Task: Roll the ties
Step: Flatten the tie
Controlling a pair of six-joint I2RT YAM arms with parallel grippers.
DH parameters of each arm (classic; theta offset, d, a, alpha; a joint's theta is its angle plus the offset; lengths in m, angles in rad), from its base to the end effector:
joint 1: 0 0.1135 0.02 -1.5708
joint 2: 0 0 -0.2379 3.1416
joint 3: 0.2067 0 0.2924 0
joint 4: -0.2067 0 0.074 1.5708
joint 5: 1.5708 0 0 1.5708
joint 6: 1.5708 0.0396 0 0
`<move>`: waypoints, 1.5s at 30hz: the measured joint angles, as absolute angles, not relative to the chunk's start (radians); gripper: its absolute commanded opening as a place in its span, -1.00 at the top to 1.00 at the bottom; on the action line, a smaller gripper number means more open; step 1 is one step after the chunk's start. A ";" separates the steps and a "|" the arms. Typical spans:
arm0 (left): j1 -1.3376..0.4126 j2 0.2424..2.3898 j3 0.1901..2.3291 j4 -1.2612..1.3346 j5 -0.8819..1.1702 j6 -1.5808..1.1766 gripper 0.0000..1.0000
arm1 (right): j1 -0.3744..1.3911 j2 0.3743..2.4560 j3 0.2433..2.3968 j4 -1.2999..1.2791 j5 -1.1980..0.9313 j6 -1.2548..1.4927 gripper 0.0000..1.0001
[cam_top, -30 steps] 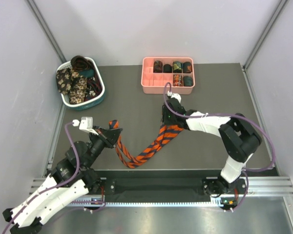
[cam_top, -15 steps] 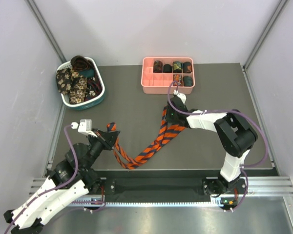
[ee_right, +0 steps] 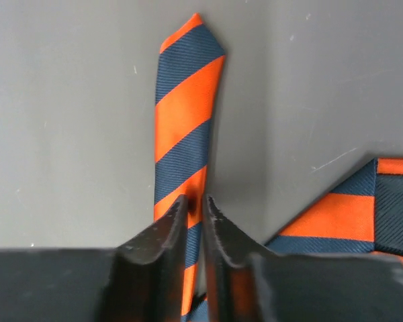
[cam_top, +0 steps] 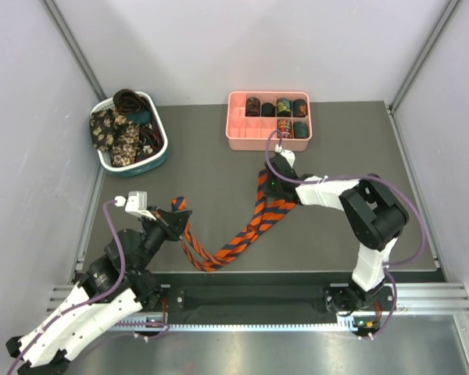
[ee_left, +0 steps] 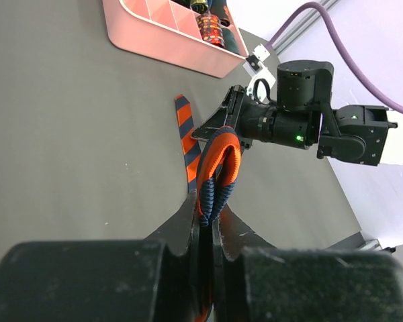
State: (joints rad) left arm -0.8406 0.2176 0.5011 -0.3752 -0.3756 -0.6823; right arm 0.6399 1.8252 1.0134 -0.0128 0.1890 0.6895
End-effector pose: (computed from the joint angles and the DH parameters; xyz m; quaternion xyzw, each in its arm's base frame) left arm 0.1149 -0.1066 0.2924 -0.0680 0.7335 -0.3570 0.5744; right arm 0.3229 0.2311 0.0945 0.0574 0.9259 0.1547 0.3398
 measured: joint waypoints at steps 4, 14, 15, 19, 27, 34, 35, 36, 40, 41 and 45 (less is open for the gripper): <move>-0.841 0.218 0.501 -0.375 -0.376 -0.682 1.00 | 0.654 1.826 1.021 -0.043 0.236 0.690 1.00; -0.841 0.202 0.501 -0.375 -0.375 -0.682 1.00 | 0.659 1.633 0.839 -0.066 0.317 0.705 0.96; -0.841 0.200 0.501 -0.376 -0.375 -0.682 1.00 | 0.659 1.620 0.823 -0.065 0.317 0.709 0.96; -0.841 0.195 0.501 -0.376 -0.375 -0.682 1.00 | 0.673 1.605 0.770 -0.046 0.324 0.730 0.72; -0.841 0.179 0.501 -0.377 -0.375 -0.682 1.00 | 0.693 1.557 0.736 -0.033 0.351 0.764 -0.05; -0.841 0.172 0.501 -0.378 -0.376 -0.682 1.00 | 0.638 1.499 0.734 -0.105 0.397 0.741 -0.04; -0.841 0.172 0.501 -0.378 -0.376 -0.682 1.00 | 0.628 1.494 0.735 -0.114 0.404 0.737 -0.02; -0.841 0.172 0.501 -0.379 -0.375 -0.682 1.00 | 0.617 1.489 0.735 -0.125 0.414 0.733 -0.01; -0.841 0.172 0.501 -0.379 -0.376 -0.682 1.00 | 0.591 1.487 0.735 -0.154 0.441 0.727 0.08; -0.841 0.172 0.501 -0.379 -0.376 -0.682 1.00 | 0.585 1.487 0.735 -0.157 0.445 0.725 0.10; -0.841 0.172 0.501 -0.379 -0.376 -0.682 1.00 | 0.553 1.499 0.748 -0.172 0.445 0.720 0.11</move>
State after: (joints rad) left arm -0.8406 0.1719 0.5011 -0.3790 -0.3756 -0.6819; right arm 0.5526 1.4994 0.7475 -0.1719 0.4454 0.7204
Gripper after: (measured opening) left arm 0.078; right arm 0.448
